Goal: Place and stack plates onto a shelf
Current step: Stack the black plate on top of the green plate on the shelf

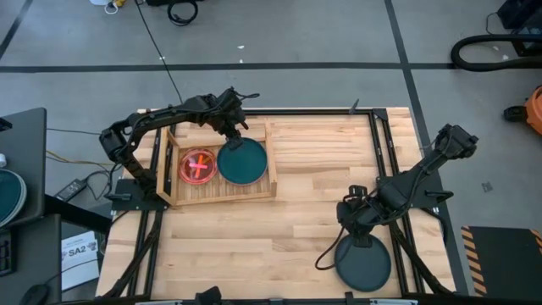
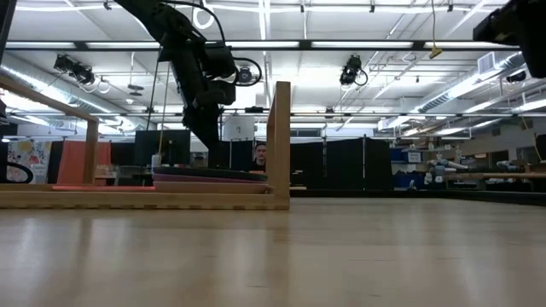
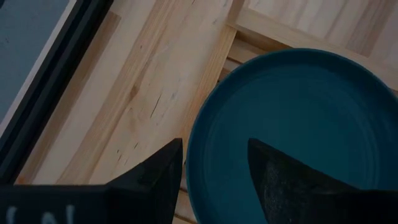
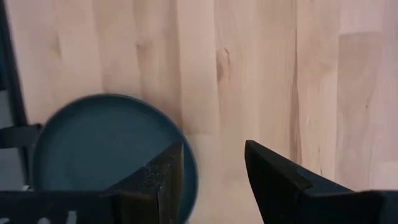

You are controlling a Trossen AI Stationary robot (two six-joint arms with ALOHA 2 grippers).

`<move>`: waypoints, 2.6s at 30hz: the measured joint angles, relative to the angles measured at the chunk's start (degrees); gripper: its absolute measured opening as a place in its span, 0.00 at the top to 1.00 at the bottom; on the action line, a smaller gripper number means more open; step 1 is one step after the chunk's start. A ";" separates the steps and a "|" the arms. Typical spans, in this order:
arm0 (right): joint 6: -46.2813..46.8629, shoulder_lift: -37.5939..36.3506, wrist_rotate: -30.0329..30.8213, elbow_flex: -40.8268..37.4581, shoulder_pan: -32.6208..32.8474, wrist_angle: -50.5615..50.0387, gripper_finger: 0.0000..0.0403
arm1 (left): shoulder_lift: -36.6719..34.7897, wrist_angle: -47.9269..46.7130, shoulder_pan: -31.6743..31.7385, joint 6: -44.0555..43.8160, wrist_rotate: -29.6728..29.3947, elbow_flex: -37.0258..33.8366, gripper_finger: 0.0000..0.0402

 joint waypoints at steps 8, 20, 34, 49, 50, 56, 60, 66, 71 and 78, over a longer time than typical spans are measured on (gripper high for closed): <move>-1.15 -1.27 -3.35 -5.59 -2.61 2.46 0.56 | 0.00 0.00 0.00 0.00 -0.01 0.00 0.53; -0.67 -8.67 -11.96 -24.79 -4.50 24.81 0.56 | 0.00 0.00 -0.02 -0.02 -0.01 0.00 0.53; 6.87 -9.18 -16.64 -39.48 -2.32 41.14 0.56 | 0.00 -0.01 -0.02 -0.05 -0.01 0.00 0.53; 12.36 -9.22 -16.48 -40.68 -2.05 42.21 0.62 | 0.02 -0.02 -0.02 -0.07 0.01 0.00 0.53; 12.36 -9.20 -16.46 -40.70 -2.05 42.19 0.64 | 0.02 0.00 -0.02 -0.07 0.01 0.00 0.53; 11.61 -9.14 -16.32 -40.74 -2.03 42.56 0.77 | -0.04 -0.09 -0.01 -0.04 0.01 0.00 0.53; 11.46 -9.14 -16.16 -40.74 -2.03 42.62 0.85 | -1.25 -1.28 -0.35 -0.18 0.16 0.00 0.53; 11.19 -9.14 -15.34 -40.74 -2.01 44.78 0.96 | -4.49 -7.00 -2.14 -5.07 0.28 0.02 0.53; 12.07 -9.14 -9.11 -40.74 -2.01 47.82 0.96 | -6.84 -12.58 -6.23 -10.96 1.23 0.02 0.53; 12.54 -9.14 -0.53 -40.74 -2.03 53.04 0.96 | -8.52 -15.82 -13.68 -20.22 1.40 0.00 0.53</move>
